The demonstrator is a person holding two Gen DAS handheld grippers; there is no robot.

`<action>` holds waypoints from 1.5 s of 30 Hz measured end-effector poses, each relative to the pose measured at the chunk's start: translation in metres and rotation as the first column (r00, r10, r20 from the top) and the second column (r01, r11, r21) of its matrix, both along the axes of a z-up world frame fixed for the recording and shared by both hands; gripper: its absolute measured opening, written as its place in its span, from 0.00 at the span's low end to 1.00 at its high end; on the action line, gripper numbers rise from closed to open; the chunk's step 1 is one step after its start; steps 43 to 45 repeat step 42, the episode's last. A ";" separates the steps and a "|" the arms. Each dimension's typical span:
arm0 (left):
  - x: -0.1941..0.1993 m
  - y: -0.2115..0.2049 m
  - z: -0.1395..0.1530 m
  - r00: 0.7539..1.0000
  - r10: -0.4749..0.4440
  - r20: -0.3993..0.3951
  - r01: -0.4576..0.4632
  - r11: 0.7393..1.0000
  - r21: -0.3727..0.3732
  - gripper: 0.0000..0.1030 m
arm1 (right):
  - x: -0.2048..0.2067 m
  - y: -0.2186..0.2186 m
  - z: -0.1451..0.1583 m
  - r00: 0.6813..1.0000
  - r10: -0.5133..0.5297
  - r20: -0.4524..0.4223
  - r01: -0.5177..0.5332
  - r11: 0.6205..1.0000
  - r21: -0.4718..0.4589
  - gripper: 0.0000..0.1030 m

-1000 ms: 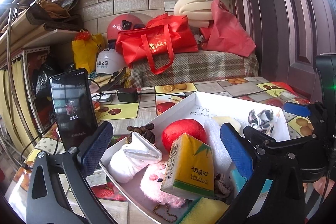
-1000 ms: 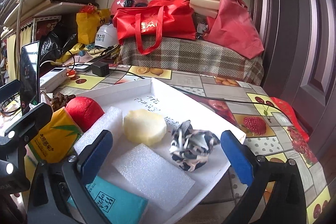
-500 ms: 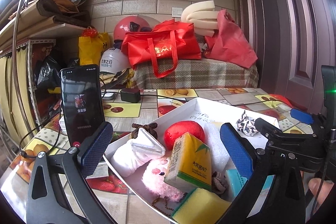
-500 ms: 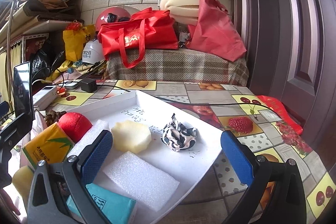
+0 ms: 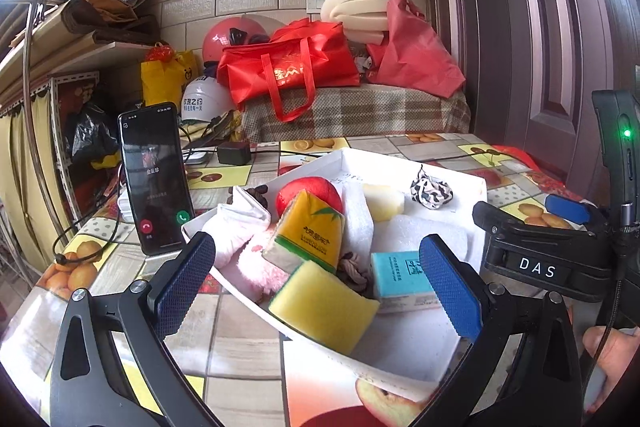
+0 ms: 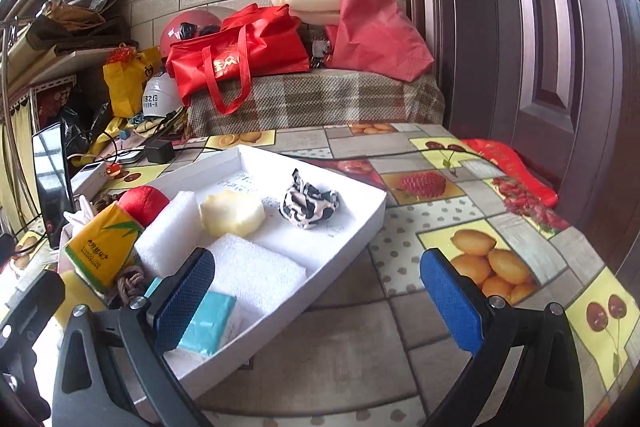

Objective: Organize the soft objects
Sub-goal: 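Withdraw both open tools up and away from the white box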

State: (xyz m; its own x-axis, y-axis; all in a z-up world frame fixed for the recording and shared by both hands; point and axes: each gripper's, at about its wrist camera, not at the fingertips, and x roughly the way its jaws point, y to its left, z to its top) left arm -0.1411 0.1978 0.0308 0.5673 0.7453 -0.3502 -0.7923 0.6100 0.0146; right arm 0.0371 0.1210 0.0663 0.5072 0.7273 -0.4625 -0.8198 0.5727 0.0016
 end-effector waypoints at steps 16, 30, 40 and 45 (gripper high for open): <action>-0.011 -0.070 -0.005 0.999 0.018 -0.041 -0.019 0.999 -0.045 1.00 | -0.011 -0.163 0.015 0.991 -0.126 0.039 0.121 0.986 0.116 1.00; -0.004 -0.081 -0.009 0.997 -0.011 -0.082 0.005 0.997 -0.072 1.00 | 0.009 -0.198 0.006 0.961 -0.242 -0.132 0.255 0.962 0.099 1.00; -0.004 -0.081 -0.011 0.996 -0.020 -0.086 0.014 0.997 -0.074 1.00 | 0.013 -0.207 0.006 0.953 -0.252 -0.169 0.275 0.952 0.132 1.00; -0.004 -0.081 -0.011 0.996 -0.025 -0.087 0.018 0.997 -0.073 1.00 | 0.011 -0.206 0.007 0.955 -0.253 -0.153 0.274 0.953 0.132 1.00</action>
